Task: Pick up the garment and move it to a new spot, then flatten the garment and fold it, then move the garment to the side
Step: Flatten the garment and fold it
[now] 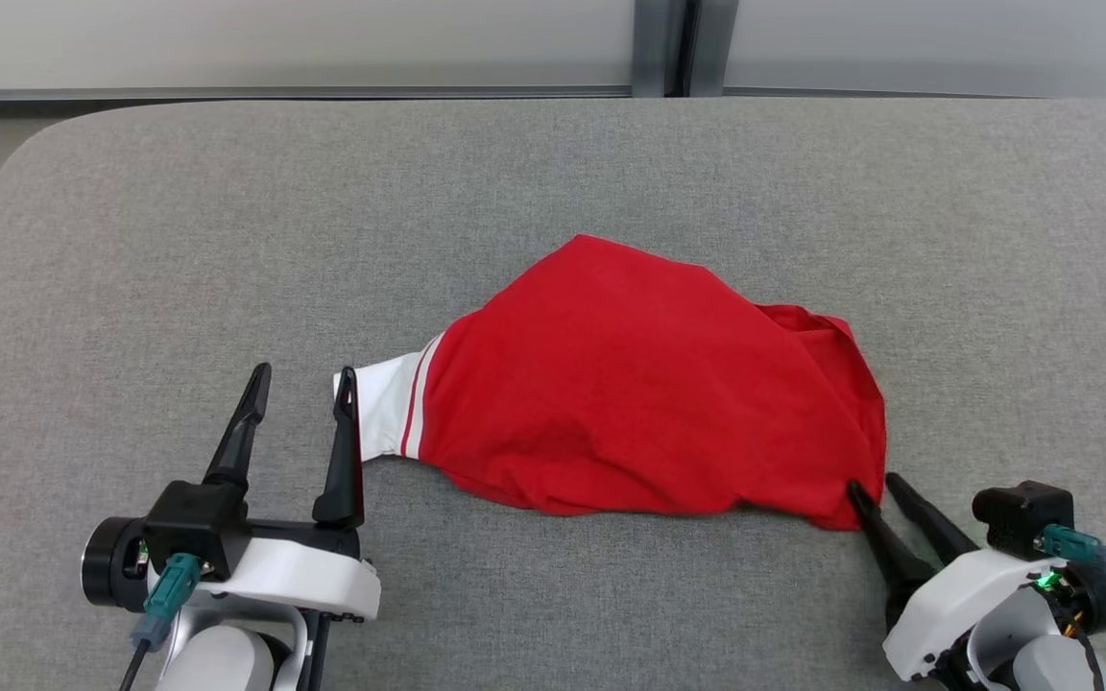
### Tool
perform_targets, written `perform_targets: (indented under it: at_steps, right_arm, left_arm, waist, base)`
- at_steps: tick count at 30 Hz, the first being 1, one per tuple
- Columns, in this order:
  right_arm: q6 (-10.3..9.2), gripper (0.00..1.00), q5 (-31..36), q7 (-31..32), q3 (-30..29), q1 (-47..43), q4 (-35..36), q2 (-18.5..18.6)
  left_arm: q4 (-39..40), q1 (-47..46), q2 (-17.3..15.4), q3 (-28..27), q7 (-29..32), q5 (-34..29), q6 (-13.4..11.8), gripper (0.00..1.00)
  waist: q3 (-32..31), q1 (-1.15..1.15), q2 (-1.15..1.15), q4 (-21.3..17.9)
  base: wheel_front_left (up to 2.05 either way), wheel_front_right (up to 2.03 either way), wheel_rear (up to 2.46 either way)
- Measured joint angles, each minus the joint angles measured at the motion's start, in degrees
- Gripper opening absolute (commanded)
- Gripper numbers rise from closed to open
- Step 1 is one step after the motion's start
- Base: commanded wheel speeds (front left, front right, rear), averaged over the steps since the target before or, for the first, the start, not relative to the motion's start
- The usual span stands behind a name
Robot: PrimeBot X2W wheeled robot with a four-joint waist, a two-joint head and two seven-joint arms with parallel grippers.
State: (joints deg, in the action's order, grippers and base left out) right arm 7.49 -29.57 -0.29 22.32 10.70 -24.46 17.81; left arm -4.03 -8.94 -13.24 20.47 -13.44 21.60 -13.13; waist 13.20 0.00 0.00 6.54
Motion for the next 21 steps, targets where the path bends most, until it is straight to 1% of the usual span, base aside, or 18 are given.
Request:
perform_targets:
  at_steps: [1,5,8,13,17,21]
  right_arm:
    - [0.00,0.00,-0.6,-0.9,0.3,0.4,-0.6,0.0]
    - [0.01,0.00,-2.7,-3.3,2.6,1.2,-1.4,0.3]
    - [0.05,0.00,-3.7,-5.7,2.3,1.1,-0.8,1.3]
    - [0.05,0.00,-4.2,-9.1,-1.6,-0.3,3.1,3.1]
    - [0.05,0.00,-3.7,-9.0,-5.5,-2.4,7.9,4.1]
    - [0.04,0.00,-2.6,-7.3,-10.6,-5.3,13.9,4.3]
  left_arm:
    - [-0.1,-0.1,0.0,-0.1,-0.2,0.0,0.0,1.00]
    - [-0.3,-0.1,-0.1,-0.6,-0.5,0.0,0.0,1.00]
    - [-0.3,-0.1,-0.2,-0.7,-0.7,0.0,0.0,1.00]
    - [-0.1,-0.1,-0.5,-1.1,-0.8,0.0,-0.3,1.00]
    - [0.1,0.0,-0.5,-1.1,-1.0,-0.1,-0.5,1.00]
    - [0.4,0.1,-0.7,-1.3,-1.0,-0.2,-0.6,1.00]
  waist:
    - [0.1,0.00,0.00,0.0]
    - [0.1,0.00,0.00,-0.7]
    - [-0.1,0.00,0.00,-1.2]
    - [-0.4,0.00,0.00,-2.3]
    - [-0.5,0.00,0.00,-3.1]
    - [-0.5,0.00,0.00,-3.7]
  base:
    - [0.00,0.00,0.00]
    - [0.00,0.00,0.00]
    - [0.00,0.00,0.00]
    - [0.00,0.00,0.00]
    - [0.00,0.00,0.00]
    - [0.00,0.00,0.00]
